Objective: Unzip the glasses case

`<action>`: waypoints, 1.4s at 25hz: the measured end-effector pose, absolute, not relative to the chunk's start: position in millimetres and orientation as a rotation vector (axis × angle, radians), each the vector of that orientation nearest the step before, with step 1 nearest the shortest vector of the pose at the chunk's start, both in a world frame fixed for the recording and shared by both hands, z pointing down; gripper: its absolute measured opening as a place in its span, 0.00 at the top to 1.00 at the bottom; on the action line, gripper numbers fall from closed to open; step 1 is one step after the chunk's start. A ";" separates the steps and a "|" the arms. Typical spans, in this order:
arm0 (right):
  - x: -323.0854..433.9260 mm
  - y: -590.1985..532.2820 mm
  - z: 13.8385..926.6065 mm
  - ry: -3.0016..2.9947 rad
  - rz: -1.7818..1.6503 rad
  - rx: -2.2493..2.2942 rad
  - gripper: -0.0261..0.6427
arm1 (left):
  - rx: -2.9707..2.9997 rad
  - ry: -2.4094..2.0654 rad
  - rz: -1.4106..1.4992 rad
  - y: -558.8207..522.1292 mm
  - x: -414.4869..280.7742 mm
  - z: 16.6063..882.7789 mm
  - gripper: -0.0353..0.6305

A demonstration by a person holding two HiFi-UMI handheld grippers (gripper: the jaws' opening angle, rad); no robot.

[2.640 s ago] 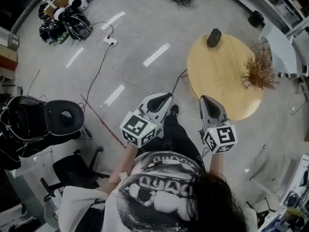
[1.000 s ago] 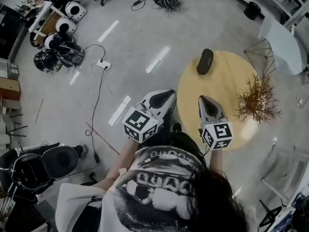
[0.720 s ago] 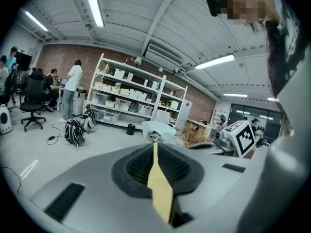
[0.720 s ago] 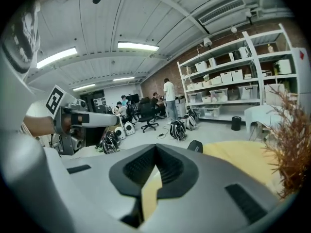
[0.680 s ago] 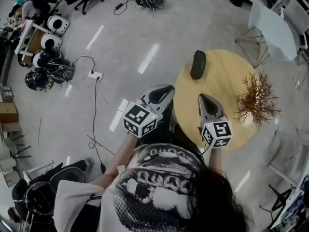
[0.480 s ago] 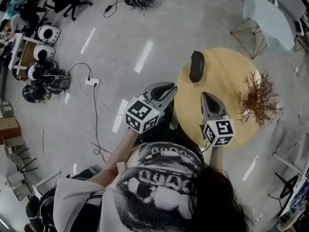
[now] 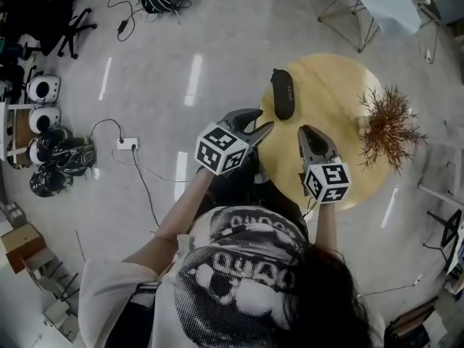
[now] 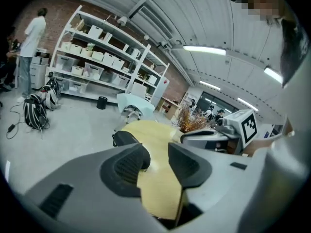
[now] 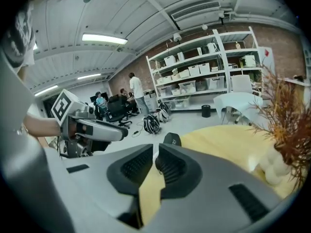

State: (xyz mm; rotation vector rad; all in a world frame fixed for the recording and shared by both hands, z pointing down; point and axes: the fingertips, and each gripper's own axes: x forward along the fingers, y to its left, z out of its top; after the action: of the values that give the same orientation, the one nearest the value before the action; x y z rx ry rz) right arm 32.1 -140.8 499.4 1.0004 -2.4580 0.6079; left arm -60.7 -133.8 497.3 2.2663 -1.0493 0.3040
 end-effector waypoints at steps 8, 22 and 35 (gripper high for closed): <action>24.6 -157.1 544.4 -2.338 0.615 0.971 0.78 | 2.164 -0.866 0.386 -176.5 -55.3 562.1 0.64; -7.3 -185.6 633.8 -2.174 0.585 0.714 0.42 | 1.845 -0.669 0.289 -224.1 -40.5 616.6 0.47; -17.7 -182.5 640.7 -2.226 0.494 0.701 0.47 | 1.773 -0.657 0.296 -231.0 -34.5 638.2 0.47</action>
State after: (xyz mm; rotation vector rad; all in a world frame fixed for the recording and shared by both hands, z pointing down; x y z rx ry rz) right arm -17.7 -182.5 640.7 0.7012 -2.2259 0.4937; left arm -34.5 -231.0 638.2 1.7726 -0.6571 0.2964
